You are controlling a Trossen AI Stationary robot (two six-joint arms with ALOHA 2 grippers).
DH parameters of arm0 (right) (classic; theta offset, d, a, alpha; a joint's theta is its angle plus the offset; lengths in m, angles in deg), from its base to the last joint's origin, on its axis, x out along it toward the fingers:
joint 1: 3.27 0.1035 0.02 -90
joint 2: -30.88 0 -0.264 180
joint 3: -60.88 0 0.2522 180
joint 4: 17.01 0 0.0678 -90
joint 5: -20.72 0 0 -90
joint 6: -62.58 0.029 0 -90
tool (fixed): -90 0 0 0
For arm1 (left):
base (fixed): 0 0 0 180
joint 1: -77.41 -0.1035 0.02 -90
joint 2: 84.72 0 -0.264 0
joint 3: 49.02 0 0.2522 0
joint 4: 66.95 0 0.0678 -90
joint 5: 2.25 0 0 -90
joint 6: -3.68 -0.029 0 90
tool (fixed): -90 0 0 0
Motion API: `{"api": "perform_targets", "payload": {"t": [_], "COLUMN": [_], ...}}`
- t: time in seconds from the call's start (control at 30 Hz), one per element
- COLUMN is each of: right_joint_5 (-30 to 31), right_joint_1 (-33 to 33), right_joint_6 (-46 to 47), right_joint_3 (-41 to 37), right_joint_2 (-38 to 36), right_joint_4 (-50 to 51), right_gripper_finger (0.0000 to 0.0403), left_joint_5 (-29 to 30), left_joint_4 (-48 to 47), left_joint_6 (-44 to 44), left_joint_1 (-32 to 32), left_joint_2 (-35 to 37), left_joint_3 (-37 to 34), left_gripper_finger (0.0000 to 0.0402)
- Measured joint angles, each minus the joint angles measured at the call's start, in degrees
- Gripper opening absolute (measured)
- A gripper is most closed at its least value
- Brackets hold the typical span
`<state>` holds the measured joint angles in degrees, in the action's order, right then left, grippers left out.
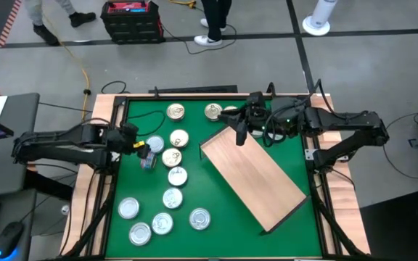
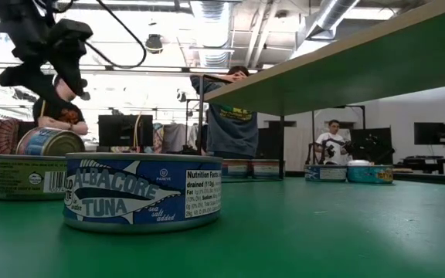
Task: Stack canned seafood by type on shelf
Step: Put the blue and pink tuna can on the shelf
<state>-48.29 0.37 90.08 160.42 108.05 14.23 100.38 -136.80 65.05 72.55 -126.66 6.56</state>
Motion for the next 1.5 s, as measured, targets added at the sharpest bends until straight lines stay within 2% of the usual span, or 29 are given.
{"api": "perform_targets", "payload": {"t": [0.1,0.2,0.47,0.67,0.83,0.9,1.0,1.13,1.37,1.5], "right_joint_5": [0.03,0.02,-1.62,-1.64,-1.64,-1.66,-1.66,-1.66,-1.62,-1.62], "right_joint_1": [-0.25,-0.75,-1.55,-1.57,-1.55,-1.55,-1.23,-0.76,-0.83,-0.83], "right_joint_6": [-1.45,-2.65,-5.42,-7.15,-7.06,-7.04,-7.01,-7.01,-7.04,-7.04], "right_joint_3": [0.0,0.01,0.0,0.0,0.01,0.0,0.0,0.01,0.0,0.0], "right_joint_2": [0.0,0.0,0.0,-0.02,-0.02,-0.02,-0.02,-0.02,-0.02,-0.02], "right_joint_4": [0.07,0.08,0.42,0.85,1.96,1.88,1.77,1.7,0.5,0.04], "right_gripper_finger": [0.0123,0.0123,0.0123,0.0122,0.0122,0.0122,0.0122,0.0122,0.0122,0.0122], "left_joint_5": [-0.73,0.71,5.45,6.69,6.41,5.81,5.33,1.43,-8.33,-6.9], "left_joint_4": [0.13,-0.21,-4.91,-1.52,-1.59,-2.05,-7.52,-12.05,-5.94,-3.54], "left_joint_6": [3.75,6.85,13.94,14.71,14.28,13.23,12.36,8.54,-8.36,-17.23], "left_joint_1": [1.13,3.57,9.5,10.67,10.68,10.68,10.68,10.7,10.41,13.71], "left_joint_2": [-3.82,-7.92,-15.88,-21.29,-22.87,-22.98,-22.72,-19.73,-16.8,-19.46], "left_joint_3": [0.0,-0.02,0.94,0.24,0.07,0.07,0.11,0.74,-0.09,-0.09], "left_gripper_finger": [0.0294,0.0306,0.0301,0.03,0.0299,0.0299,0.0299,0.0299,0.0284,0.0257]}}
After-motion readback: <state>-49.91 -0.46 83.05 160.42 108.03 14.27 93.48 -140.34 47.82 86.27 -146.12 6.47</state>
